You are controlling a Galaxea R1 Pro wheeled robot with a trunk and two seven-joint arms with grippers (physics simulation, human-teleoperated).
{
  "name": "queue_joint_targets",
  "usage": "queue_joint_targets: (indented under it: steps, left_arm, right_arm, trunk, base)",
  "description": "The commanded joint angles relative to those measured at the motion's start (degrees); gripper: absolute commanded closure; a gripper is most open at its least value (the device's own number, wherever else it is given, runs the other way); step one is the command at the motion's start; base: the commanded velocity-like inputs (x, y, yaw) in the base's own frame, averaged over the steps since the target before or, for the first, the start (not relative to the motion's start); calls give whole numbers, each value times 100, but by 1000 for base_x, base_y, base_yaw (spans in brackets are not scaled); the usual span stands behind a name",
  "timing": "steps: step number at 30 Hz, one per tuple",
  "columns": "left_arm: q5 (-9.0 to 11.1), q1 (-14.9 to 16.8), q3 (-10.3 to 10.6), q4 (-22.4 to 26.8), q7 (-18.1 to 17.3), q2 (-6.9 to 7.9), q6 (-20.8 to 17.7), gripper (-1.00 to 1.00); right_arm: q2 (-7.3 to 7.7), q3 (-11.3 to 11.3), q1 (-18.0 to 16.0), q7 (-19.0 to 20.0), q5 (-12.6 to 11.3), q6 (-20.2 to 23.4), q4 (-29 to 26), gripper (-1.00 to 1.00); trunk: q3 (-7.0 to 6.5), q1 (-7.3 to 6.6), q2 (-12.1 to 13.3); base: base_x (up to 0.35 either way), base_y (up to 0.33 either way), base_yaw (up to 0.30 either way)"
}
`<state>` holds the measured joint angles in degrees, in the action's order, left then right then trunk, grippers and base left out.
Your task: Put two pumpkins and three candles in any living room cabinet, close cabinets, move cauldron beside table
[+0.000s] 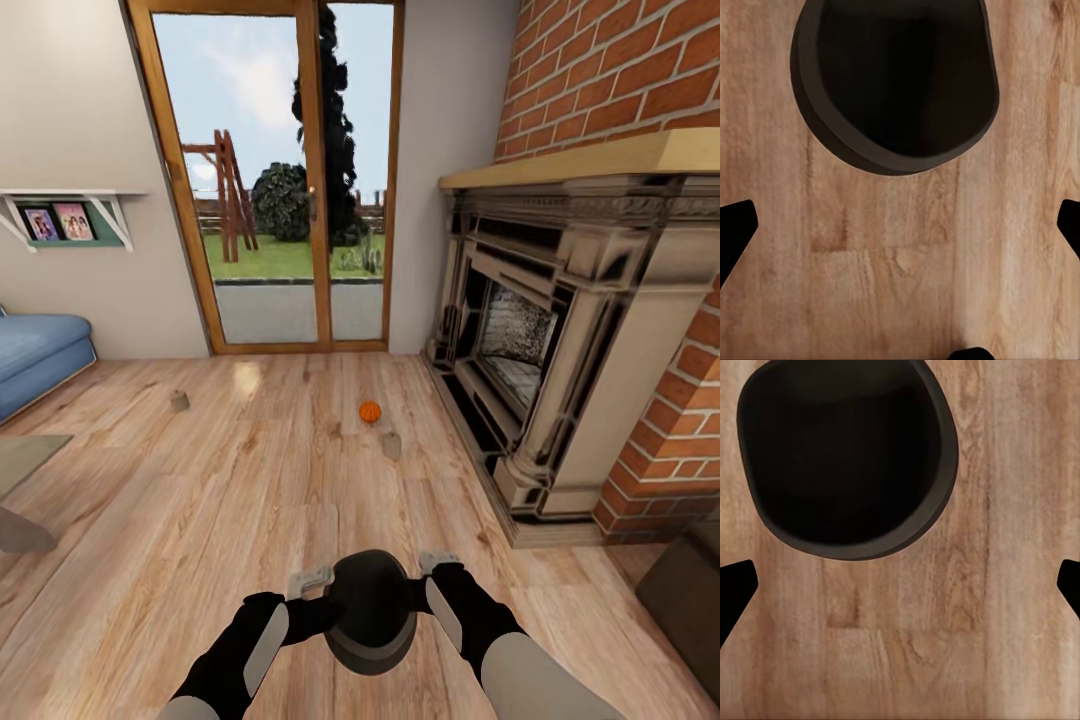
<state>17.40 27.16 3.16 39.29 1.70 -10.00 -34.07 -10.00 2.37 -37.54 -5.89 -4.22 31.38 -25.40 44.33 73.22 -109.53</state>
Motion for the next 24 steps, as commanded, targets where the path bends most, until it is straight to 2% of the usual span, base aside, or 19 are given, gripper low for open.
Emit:
queue_joint_targets:
  steps: [1,24]
  left_arm:
    - [1,0,0,0,2,0,-1,-100]
    - [0,0,9,0,8,0,5,-100]
  right_arm:
    - [0,0,0,0,0,0,0,-100]
    - [0,0,1,0,0,0,0,-100]
  trunk:
    - [18,23,-42]
    - [431,528,-964]
  base:
    - [0,0,0]
    - [0,0,0]
